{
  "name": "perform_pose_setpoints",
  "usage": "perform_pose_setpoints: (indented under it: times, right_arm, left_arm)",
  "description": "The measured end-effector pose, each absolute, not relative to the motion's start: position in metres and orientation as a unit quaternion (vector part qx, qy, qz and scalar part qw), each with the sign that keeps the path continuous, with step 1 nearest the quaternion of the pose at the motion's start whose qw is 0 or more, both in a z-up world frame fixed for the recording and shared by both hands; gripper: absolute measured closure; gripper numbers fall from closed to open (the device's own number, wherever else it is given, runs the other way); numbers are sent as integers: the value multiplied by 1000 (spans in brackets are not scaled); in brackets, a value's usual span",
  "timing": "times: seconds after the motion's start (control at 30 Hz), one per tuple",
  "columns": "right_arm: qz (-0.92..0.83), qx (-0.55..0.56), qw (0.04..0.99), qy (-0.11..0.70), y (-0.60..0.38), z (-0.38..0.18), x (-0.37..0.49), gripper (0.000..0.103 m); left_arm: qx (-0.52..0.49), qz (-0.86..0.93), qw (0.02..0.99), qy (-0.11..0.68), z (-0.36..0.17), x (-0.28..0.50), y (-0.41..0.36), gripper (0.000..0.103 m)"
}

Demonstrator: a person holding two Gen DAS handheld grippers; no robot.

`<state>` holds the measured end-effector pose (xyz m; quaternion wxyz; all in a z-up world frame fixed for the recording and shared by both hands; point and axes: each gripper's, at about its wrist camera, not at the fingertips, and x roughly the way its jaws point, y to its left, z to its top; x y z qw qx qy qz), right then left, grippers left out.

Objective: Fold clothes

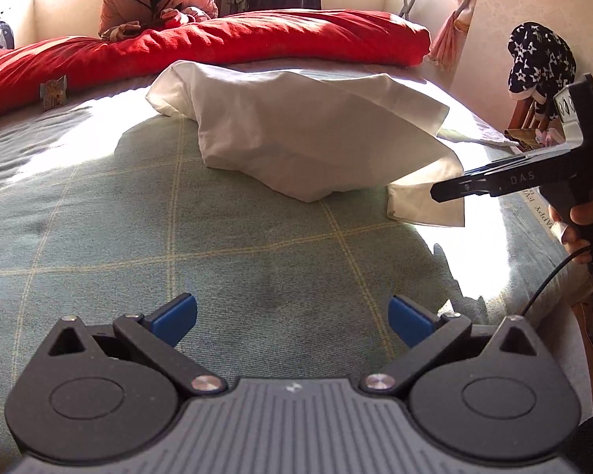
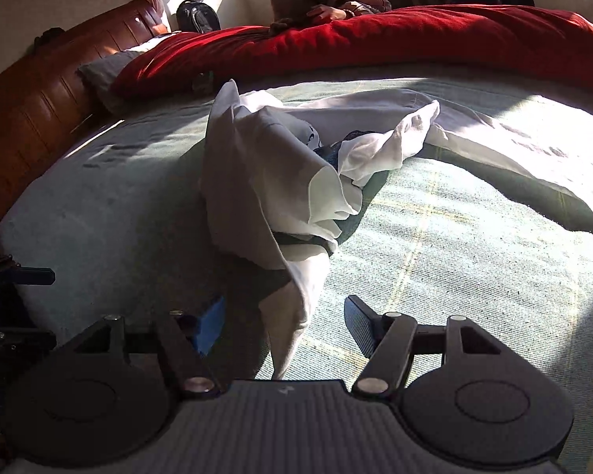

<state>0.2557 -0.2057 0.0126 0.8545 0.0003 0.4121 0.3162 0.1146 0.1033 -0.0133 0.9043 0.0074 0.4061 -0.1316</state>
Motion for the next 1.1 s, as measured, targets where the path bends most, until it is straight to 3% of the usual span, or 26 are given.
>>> perform_pose_setpoints:
  times: [0.07,0.1,0.13,0.23,0.57,0.63,0.7,1.1]
  right_arm:
    - [315,-7,853,415,-200,2,253,58]
    - [315,-11,852,417,-197,-3,251,78]
    - [314,-15,852,419,-194,-8,250,87]
    - [341,-18,845,411,-183,-3,238,90]
    - [474,1,779,411,-123,14,204,90]
    - [491,-2,764,418,-109,12,198,74]
    - [495,-6,762,417,-103,12,192,67]
    - [393,42,824,407,-187,7,180,48]
  left_arm:
    - [10,-127,906,403,-15,111,104,1]
    - [9,-123,908,400,-16,110,106,1]
    - [8,-119,910,398,-17,108,107,1]
    - [-3,-110,912,395,-18,108,113,1]
    - [-51,-93,918,382,-10,114,135,1]
    - [-55,-90,919,381,-11,114,138,1]
    - [-57,-86,919,382,-13,115,140,1]
    - [-64,-131,922,359,2,129,104,2]
